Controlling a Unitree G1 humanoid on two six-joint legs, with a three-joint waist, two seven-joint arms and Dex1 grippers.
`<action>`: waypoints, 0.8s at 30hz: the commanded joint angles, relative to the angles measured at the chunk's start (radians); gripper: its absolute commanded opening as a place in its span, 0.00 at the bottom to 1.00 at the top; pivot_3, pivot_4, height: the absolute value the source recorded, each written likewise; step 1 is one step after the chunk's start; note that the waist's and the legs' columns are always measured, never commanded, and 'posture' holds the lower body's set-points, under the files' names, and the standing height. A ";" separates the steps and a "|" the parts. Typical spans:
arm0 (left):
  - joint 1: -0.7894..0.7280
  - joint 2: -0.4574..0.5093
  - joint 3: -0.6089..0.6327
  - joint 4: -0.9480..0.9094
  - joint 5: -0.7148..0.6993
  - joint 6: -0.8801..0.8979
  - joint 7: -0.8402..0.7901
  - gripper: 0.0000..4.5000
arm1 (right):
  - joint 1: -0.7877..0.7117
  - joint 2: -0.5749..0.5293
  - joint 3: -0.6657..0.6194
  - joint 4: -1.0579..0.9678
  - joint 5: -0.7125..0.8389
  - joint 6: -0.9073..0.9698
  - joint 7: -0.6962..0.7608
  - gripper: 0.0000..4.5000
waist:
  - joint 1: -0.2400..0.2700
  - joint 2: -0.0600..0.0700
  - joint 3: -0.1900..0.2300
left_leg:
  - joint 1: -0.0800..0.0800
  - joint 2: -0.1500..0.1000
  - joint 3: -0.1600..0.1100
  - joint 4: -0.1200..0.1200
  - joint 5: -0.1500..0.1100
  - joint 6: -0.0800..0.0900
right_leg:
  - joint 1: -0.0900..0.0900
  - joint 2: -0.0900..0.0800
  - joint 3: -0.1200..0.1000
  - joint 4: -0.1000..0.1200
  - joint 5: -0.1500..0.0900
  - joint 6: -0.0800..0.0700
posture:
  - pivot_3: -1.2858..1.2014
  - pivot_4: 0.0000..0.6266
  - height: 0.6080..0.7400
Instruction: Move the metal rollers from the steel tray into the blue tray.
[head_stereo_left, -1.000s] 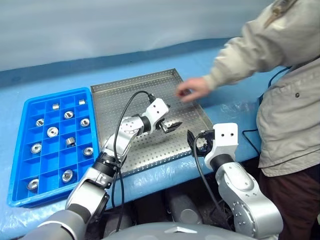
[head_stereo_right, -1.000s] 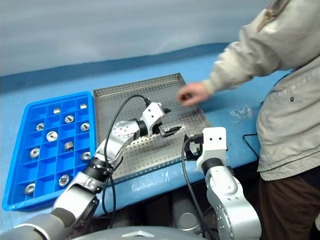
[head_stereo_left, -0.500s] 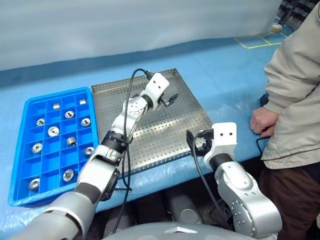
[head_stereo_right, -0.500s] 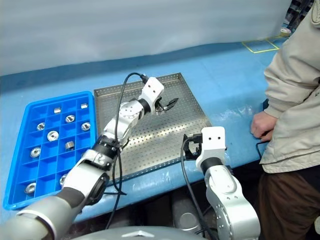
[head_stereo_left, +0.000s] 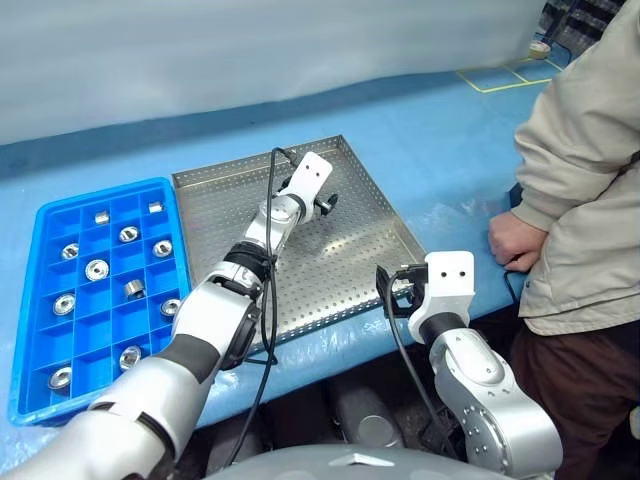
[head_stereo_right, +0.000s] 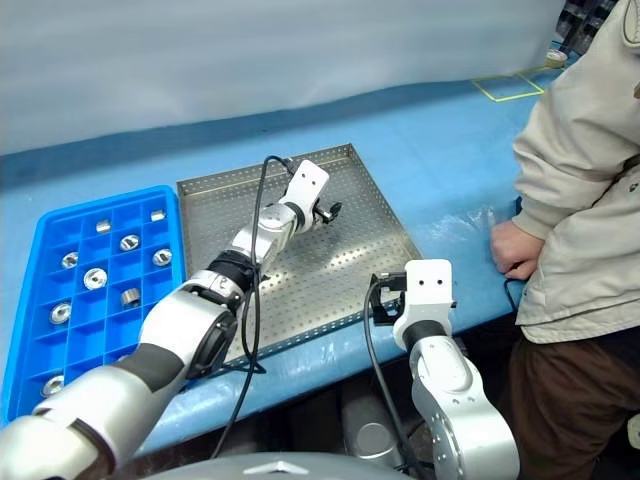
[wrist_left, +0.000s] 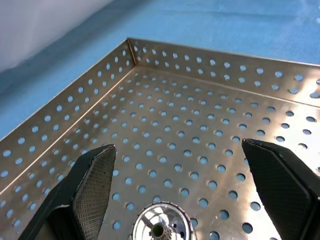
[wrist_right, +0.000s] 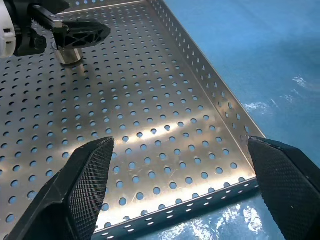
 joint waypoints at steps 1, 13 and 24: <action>-0.020 -0.004 0.038 0.010 -0.008 -0.007 0.041 0.98 | -0.001 0.006 -0.002 -0.048 -0.005 -0.016 -0.008 1.00 | -0.006 0.000 0.000 | 0.000 0.000 0.000 0.000 0.000 0.000 | 0.000 0.000 0.000 0.000 0.000 0.000 | 0.35 0.24 1.00; 0.006 -0.008 0.140 0.053 -0.053 0.077 0.063 0.98 | -0.006 0.003 -0.002 -0.041 -0.002 -0.014 -0.005 1.00 | -0.016 0.000 0.000 | 0.000 0.000 0.000 0.000 0.000 0.000 | 0.000 0.000 0.000 0.000 0.000 0.000 | 0.36 0.24 1.00; 0.007 -0.017 0.180 0.039 -0.074 0.117 0.048 0.39 | -0.004 0.008 -0.007 -0.043 -0.003 -0.013 -0.009 1.00 | -0.017 0.000 0.000 | 0.001 0.000 0.000 0.000 0.000 0.000 | 0.001 0.000 0.000 0.001 0.000 0.000 | 0.36 0.24 1.00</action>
